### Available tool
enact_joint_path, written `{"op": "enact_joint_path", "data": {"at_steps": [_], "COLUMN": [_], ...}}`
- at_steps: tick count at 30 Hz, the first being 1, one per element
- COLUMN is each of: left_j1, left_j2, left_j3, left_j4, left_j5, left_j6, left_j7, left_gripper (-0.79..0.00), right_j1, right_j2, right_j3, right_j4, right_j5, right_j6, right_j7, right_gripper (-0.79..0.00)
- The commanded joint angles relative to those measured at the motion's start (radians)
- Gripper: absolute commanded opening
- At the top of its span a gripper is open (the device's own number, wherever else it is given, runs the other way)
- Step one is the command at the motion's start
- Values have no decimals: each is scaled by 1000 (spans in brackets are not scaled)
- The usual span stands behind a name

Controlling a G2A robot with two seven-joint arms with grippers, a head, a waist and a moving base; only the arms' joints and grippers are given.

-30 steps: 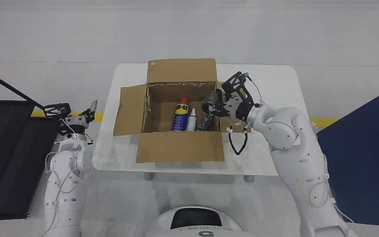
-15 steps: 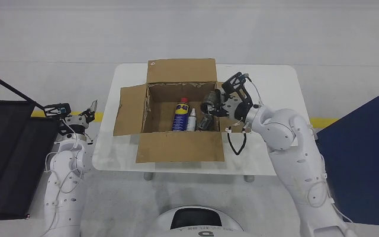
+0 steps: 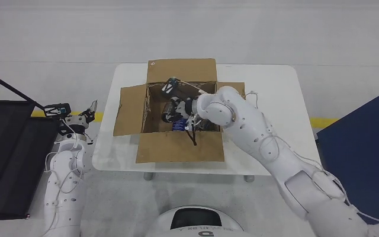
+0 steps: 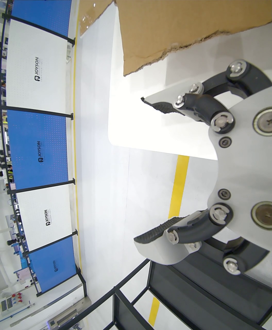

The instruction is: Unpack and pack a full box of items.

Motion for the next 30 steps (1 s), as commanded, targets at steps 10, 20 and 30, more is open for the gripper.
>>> {"op": "enact_joint_path", "data": {"at_steps": [10,20,30], "left_j1": [0,0,0], "left_j2": [0,0,0], "left_j3": [0,0,0], "left_j4": [0,0,0], "left_j5": [0,0,0], "left_j6": [0,0,0], "left_j7": [0,0,0], "left_gripper": [0,0,0], "right_j1": [181,235,276], "right_j2": [-149,-234,-252], "right_j3": [-182,-243,-218], "right_j4": [337,506,524], "right_j5": [23,52,44], "right_j6": [31,-2,-17], "right_j7": [-68,-10,3], "right_gripper": [-456,0,0]}}
